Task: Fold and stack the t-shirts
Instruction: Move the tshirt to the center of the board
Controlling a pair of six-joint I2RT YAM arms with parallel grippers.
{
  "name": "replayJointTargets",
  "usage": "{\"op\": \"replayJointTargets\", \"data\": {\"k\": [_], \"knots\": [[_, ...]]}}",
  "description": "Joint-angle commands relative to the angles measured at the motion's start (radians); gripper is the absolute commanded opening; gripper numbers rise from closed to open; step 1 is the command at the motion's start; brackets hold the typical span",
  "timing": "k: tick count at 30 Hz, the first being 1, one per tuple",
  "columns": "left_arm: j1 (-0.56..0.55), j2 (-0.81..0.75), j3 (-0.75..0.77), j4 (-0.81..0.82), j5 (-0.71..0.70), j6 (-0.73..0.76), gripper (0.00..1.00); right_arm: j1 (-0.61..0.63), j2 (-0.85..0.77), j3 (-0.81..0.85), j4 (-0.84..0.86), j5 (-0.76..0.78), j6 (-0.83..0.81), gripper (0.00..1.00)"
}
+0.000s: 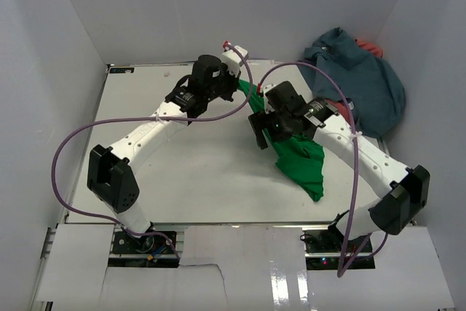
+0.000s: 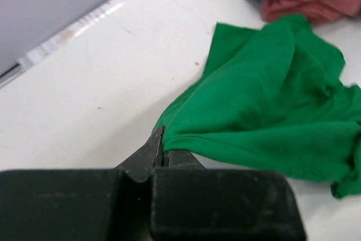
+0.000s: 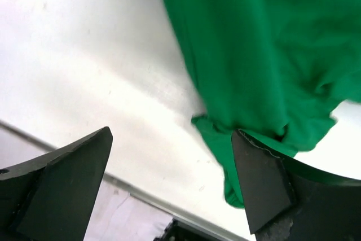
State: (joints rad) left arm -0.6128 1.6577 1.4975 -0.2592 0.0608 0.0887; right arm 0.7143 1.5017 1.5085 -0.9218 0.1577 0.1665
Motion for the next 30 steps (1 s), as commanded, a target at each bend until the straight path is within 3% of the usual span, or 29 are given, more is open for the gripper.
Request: {"op": "replayJointTargets", "data": {"k": [1,3,7,14,18,25,30], "knots": [[-0.005,0.04,0.07,-0.112,-0.18,-0.017,0.0,-0.003,-0.076,-0.169,0.109,-0.147,0.008,0.92],[-0.004,0.045,0.072,-0.114,-0.202,-0.015,0.0,-0.001,-0.112,-0.268,0.115,-0.175,0.036,0.92],[-0.002,0.037,0.049,-0.112,-0.263,-0.03,0.0,-0.001,-0.167,-0.353,0.144,-0.09,0.099,0.92],[0.011,0.001,-0.019,-0.103,-0.384,-0.05,0.0,-0.01,-0.115,-0.369,0.152,-0.04,0.1,0.92],[0.048,-0.029,-0.075,-0.101,-0.379,-0.07,0.0,-0.048,-0.107,-0.393,0.184,-0.066,0.12,0.93],[0.133,-0.075,-0.177,-0.1,-0.325,-0.144,0.0,-0.255,-0.162,-0.534,0.317,-0.285,0.154,0.99],[0.142,-0.093,-0.207,-0.101,-0.317,-0.159,0.0,-0.363,-0.175,-0.597,0.353,-0.308,0.163,1.0]]}}
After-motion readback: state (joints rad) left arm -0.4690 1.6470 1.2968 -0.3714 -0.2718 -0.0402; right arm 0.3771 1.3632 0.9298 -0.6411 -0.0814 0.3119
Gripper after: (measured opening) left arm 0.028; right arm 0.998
